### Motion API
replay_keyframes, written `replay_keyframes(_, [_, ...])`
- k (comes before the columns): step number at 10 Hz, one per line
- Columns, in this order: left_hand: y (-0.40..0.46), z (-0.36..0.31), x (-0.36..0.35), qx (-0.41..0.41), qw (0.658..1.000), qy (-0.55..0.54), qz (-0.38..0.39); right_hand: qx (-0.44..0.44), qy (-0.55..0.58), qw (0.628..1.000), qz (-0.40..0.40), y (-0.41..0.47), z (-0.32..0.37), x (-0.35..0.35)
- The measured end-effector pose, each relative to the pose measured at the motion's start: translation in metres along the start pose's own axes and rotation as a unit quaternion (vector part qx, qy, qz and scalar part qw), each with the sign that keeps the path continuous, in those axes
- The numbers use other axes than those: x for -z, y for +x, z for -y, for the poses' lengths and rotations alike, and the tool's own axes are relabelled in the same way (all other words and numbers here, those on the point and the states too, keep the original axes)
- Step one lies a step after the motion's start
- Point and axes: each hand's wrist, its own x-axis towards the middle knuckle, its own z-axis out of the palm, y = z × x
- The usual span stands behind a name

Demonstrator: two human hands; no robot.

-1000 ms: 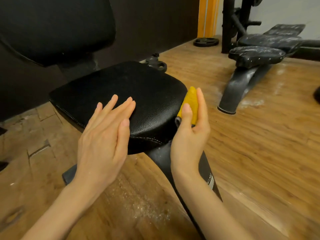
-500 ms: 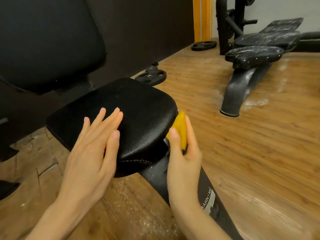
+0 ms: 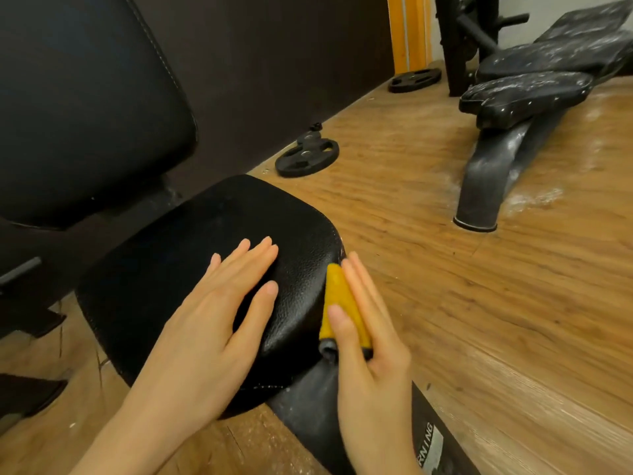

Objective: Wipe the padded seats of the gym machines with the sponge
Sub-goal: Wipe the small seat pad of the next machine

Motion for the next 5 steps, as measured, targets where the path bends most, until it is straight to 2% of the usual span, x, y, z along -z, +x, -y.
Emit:
replay_keyframes(1, [0.0,0.0,-0.001,-0.001,1.0,0.008,0.003,-0.053,0.02,0.998,0.038,0.052,-0.01,0.012])
replay_keyframes(2, [-0.004,-0.002,0.001,0.006,1.0,0.01,0.003,-0.15,0.04,0.987,0.052,0.077,0.0,0.009])
replay_keyframes(3, [-0.003,-0.002,0.002,-0.004,1.0,0.02,0.006,-0.075,-0.002,0.996,0.039,0.045,0.0,0.015])
replay_keyframes(4, [-0.001,-0.002,0.003,0.002,1.0,0.02,0.001,-0.04,-0.044,0.996,0.072,0.029,0.007,0.019])
replay_keyframes(5, [0.0,-0.007,0.005,0.008,1.0,0.008,0.001,-0.096,-0.007,0.989,0.108,0.082,-0.01,0.023])
